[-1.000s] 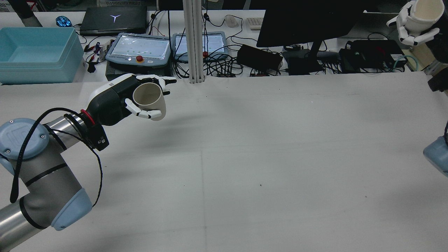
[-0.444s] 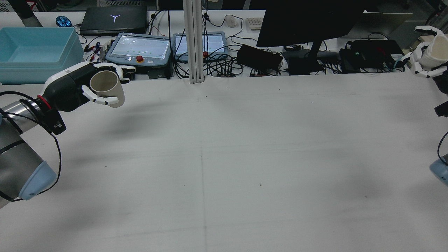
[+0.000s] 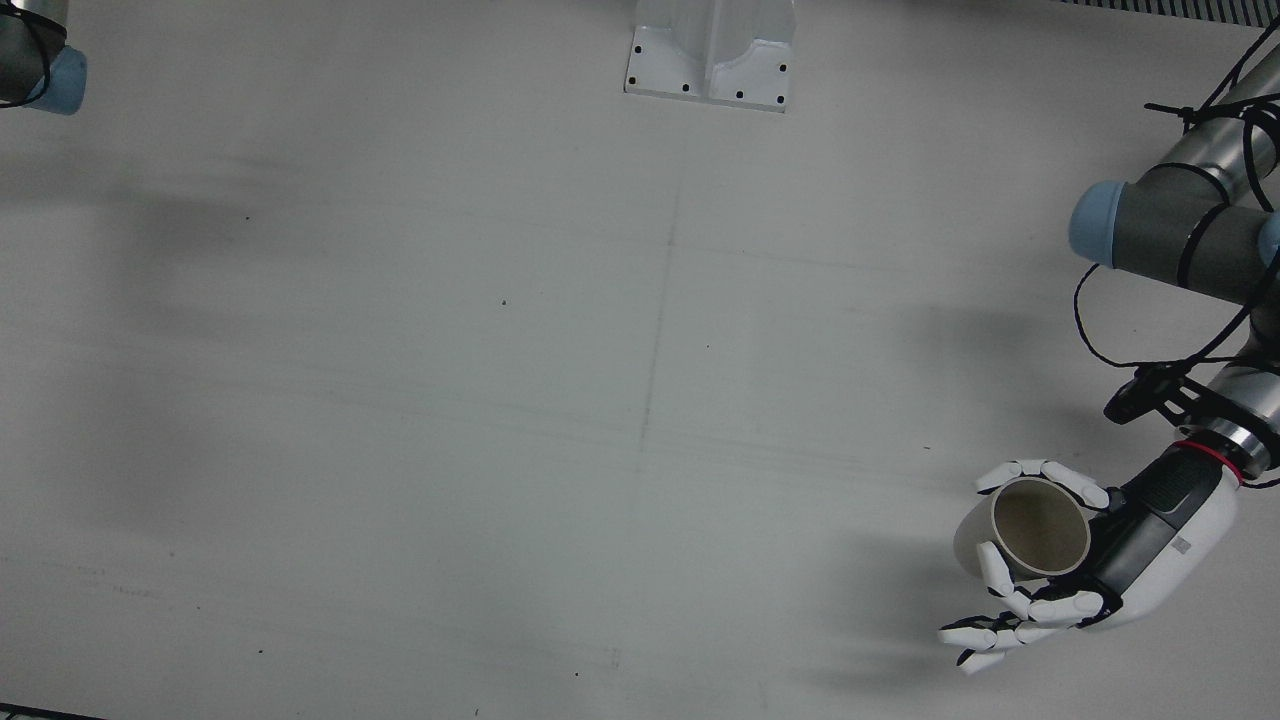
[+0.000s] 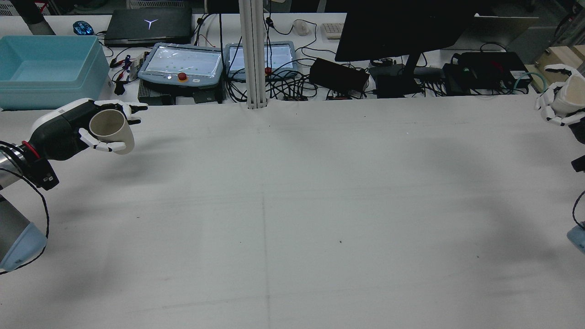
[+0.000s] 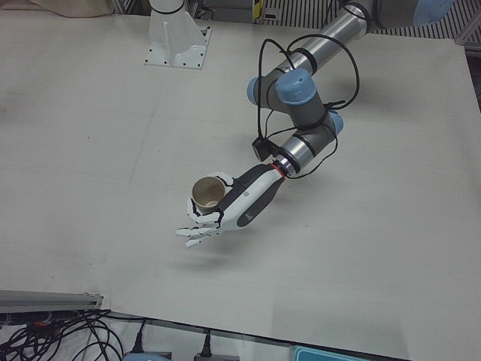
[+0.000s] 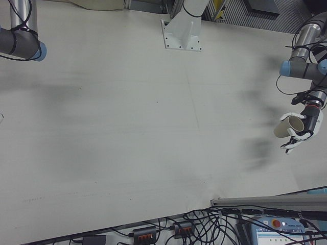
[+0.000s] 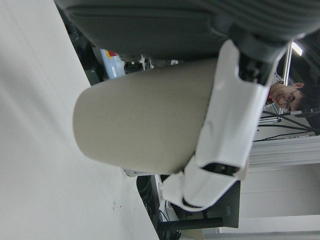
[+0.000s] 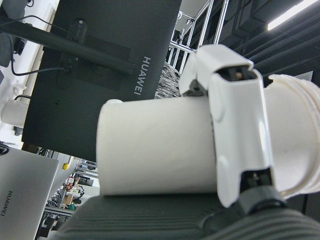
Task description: Pour water
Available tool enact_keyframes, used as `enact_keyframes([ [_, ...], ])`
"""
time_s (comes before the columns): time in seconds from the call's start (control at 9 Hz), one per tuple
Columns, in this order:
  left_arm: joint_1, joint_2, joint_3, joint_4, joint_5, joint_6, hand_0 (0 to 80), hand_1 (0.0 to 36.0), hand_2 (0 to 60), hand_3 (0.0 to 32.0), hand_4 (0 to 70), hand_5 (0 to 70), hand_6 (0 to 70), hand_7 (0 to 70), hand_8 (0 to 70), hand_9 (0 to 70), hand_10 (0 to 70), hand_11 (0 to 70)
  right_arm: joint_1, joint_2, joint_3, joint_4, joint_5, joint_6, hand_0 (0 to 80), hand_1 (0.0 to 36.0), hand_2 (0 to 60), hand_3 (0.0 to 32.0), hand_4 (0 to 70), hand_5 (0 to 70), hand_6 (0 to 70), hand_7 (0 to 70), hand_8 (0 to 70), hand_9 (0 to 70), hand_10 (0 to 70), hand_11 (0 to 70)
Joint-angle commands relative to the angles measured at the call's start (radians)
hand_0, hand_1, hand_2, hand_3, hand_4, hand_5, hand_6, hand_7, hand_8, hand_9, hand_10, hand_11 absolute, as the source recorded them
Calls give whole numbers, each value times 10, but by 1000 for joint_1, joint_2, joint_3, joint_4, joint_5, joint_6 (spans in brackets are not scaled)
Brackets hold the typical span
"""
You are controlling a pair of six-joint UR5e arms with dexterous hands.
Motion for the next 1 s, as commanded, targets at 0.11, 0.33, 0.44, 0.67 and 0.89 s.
enact_keyframes([
  [0.11,-30,162,22,-130,1,3,800,360,600,0,565,700,221,175,134,81,115,204,-25,43,-250,116,2,-3,759,360,600,0,11,320,700,672,700,700,400,592],
  [0.33,-50,190,69,-195,1,5,800,360,600,0,564,700,219,173,132,80,117,208,-36,108,-422,208,2,-11,694,360,600,0,0,323,700,639,700,700,436,643],
  [0.44,-51,204,92,-224,1,8,800,360,600,0,566,700,219,173,133,80,117,207,-43,111,-439,216,37,-17,686,360,600,0,0,323,700,630,700,700,442,652],
  [0.67,-50,204,176,-285,-1,20,800,360,600,0,565,700,218,173,133,81,118,209,-77,108,-438,218,85,-9,673,360,600,0,0,324,700,626,700,700,446,657],
  [0.89,-50,204,275,-353,-2,44,800,360,600,0,560,700,220,175,134,82,120,212,-83,109,-438,218,87,-15,714,360,600,0,0,315,700,609,700,700,398,589],
])
